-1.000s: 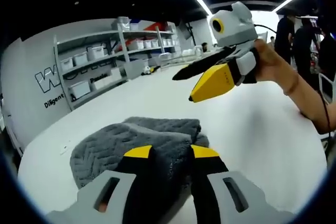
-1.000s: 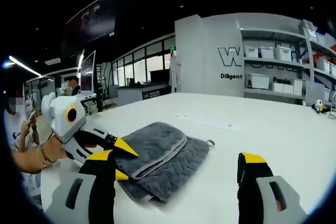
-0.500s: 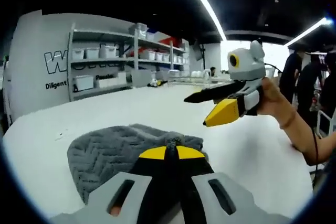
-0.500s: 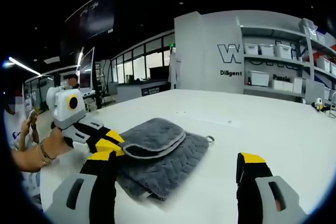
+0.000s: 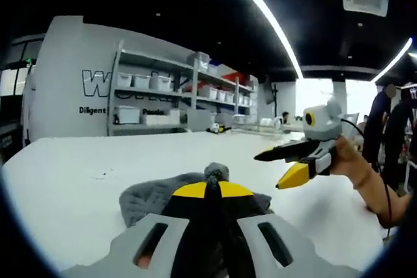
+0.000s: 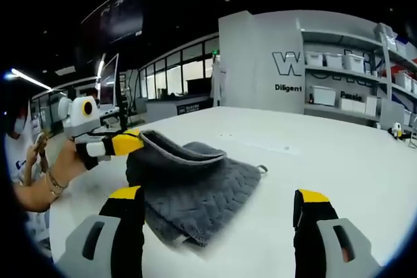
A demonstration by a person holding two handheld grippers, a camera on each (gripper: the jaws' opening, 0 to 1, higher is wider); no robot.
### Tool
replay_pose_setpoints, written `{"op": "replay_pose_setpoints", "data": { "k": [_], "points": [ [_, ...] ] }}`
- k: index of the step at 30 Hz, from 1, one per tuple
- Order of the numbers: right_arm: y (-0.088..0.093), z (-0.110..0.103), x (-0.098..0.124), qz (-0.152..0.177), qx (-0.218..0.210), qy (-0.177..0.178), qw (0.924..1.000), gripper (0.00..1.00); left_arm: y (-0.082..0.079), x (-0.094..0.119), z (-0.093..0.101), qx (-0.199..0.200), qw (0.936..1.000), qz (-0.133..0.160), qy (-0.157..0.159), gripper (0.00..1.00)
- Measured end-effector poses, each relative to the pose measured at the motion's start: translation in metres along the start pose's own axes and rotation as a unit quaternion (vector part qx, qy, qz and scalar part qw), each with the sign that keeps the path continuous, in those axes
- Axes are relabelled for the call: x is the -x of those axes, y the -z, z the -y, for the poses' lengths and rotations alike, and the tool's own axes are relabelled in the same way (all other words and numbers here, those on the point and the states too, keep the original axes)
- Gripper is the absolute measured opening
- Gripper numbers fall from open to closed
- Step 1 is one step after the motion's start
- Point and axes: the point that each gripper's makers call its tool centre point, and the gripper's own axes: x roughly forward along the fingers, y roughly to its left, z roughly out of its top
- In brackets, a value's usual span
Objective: Open the folded towel by lifting each exposed corner and separating the folded layers until the towel lies flat within the target outline without major curled edges
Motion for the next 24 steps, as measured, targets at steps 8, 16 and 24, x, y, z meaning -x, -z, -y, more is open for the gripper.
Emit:
{"op": "replay_pose_setpoints", "data": {
  "k": [8,16,24],
  "points": [
    [0.001,0.0,-0.001,-0.001,0.0,0.0,1.0,0.96,-0.013,0.021,-0.024,0.004,0.9987,0.025,-0.043,0.03],
    [0.002,0.002,-0.003,-0.006,0.001,0.0,1.0,0.96,-0.015,0.042,-0.047,0.013,0.996,0.033,-0.082,0.03],
    [0.001,0.002,-0.004,-0.007,0.001,-0.001,1.0,0.96,-0.013,0.064,-0.064,0.012,0.9921,0.033,-0.12,0.03]
  ]
}}
